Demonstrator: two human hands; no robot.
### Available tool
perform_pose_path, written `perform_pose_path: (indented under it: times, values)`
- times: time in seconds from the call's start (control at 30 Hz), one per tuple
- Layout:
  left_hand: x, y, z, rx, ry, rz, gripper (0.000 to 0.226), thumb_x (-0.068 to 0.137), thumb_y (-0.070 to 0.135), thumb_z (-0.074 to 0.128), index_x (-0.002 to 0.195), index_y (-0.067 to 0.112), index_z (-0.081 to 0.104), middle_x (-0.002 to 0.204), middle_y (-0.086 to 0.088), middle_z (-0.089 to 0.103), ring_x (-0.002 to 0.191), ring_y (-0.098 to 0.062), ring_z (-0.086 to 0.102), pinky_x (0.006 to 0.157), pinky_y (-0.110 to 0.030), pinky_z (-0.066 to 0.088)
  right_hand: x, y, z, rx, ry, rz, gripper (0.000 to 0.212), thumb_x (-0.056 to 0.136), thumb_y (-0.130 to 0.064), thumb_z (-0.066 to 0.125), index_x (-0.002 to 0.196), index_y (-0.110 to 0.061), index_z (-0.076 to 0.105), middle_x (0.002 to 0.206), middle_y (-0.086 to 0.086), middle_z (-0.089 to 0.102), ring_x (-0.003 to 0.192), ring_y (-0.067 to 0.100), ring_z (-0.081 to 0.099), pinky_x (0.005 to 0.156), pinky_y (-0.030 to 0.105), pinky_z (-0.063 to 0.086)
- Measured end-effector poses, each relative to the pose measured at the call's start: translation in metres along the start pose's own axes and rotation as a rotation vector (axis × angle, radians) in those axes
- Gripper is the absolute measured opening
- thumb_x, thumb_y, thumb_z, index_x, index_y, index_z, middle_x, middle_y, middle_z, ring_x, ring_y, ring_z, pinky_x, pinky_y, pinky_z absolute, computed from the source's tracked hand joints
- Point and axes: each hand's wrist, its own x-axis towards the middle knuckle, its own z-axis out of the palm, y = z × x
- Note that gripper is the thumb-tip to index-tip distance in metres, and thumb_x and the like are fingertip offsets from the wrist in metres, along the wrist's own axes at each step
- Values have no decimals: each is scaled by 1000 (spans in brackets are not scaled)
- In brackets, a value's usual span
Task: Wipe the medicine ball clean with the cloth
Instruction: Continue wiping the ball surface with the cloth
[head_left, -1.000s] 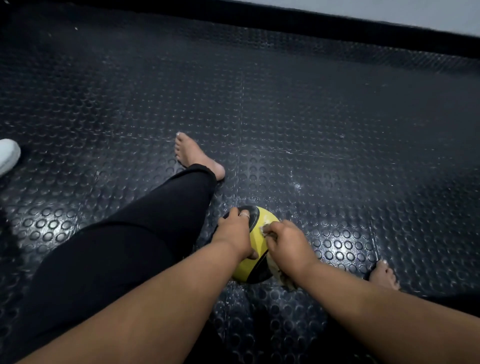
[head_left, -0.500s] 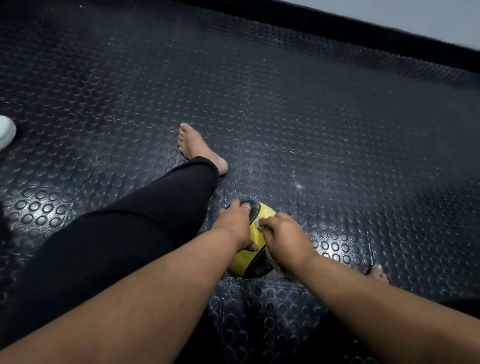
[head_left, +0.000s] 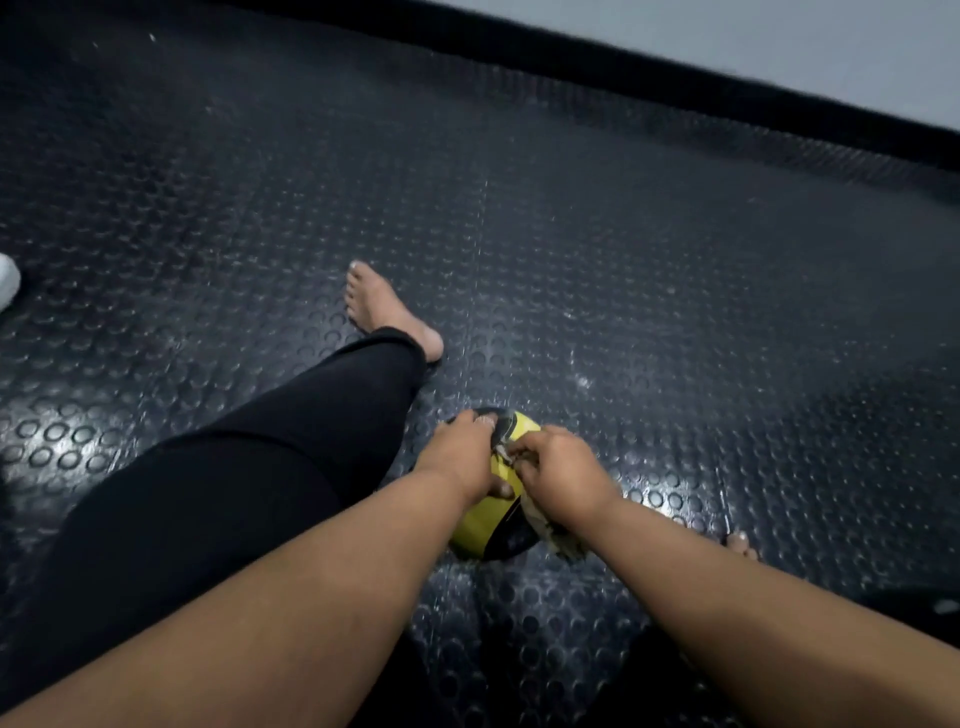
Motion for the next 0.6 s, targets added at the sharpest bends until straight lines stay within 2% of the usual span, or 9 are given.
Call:
perform_pose_path:
  times: [0.1, 0.23, 0.3, 0.37, 0.4, 0.43, 0.5, 0.53, 0.6]
  values:
    - [-7, 10, 3, 24, 28, 35, 83, 78, 38, 80, 146, 17, 39, 143, -6, 37, 134, -28, 35, 111, -37, 33, -1, 6, -14, 39, 6, 65, 26, 86, -12, 55, 107, -18, 69, 107, 7, 66, 100, 22, 62, 85, 27, 46]
    - [-4, 11, 6, 75, 93, 45, 63, 85, 34, 73, 140, 16, 47, 136, -7, 41, 128, -28, 39, 109, -38, 36, -3, 2, -29, 140, 121, 157, 24, 88, -13, 55, 110, -15, 65, 109, 7, 66, 102, 22, 61, 89, 28, 47]
    - [-13, 12, 19, 119, 98, 87, 60, 89, 27, 68, 144, 18, 44, 140, -7, 39, 130, -29, 38, 110, -39, 36, -8, 3, -38, 215, 143, 206, 23, 89, -15, 57, 111, -16, 64, 109, 3, 67, 100, 19, 61, 86, 23, 47]
    - [4, -4, 17, 152, 56, 137, 69, 89, 21, 64, 150, 20, 33, 149, -5, 32, 137, -31, 32, 114, -41, 31, -17, 5, -46, 259, 142, 233, 21, 89, -18, 59, 110, -18, 64, 106, -1, 67, 98, 15, 61, 80, 18, 44]
    - [31, -21, 1, 85, 99, 56, 74, 87, 20, 64, 152, 19, 28, 152, -5, 29, 140, -32, 29, 116, -42, 29, -23, 6, -51, 284, 146, 242, 21, 89, -19, 59, 110, -19, 64, 104, -2, 67, 97, 13, 61, 79, 17, 43]
    - [71, -46, -22, 28, 222, -56, 76, 86, 20, 65, 150, 17, 25, 152, -3, 30, 141, -33, 29, 115, -43, 29, -29, 8, -54, 306, 148, 244, 21, 89, -19, 60, 110, -20, 63, 104, -3, 67, 96, 13, 61, 78, 17, 43]
    - [175, -99, -73, -248, 564, -516, 74, 80, 21, 71, 141, 13, 30, 148, -10, 42, 136, -32, 41, 108, -43, 37, -38, 10, -60, 334, 155, 248, 22, 89, -20, 61, 111, -20, 63, 103, -3, 67, 93, 11, 60, 77, 18, 44]
    - [221, -128, -74, -346, 646, -624, 70, 79, 21, 72, 137, 12, 34, 143, -11, 47, 131, -31, 47, 104, -43, 41, -40, 10, -61, 329, 153, 253, 23, 89, -20, 61, 112, -19, 63, 105, -2, 67, 92, 12, 60, 78, 19, 44]
    - [252, -146, -69, -369, 725, -696, 62, 81, 19, 69, 134, 11, 39, 139, -12, 50, 125, -31, 52, 100, -45, 44, -43, 8, -63, 318, 152, 255, 24, 89, -20, 61, 114, -19, 62, 108, 0, 66, 93, 13, 58, 79, 20, 44]
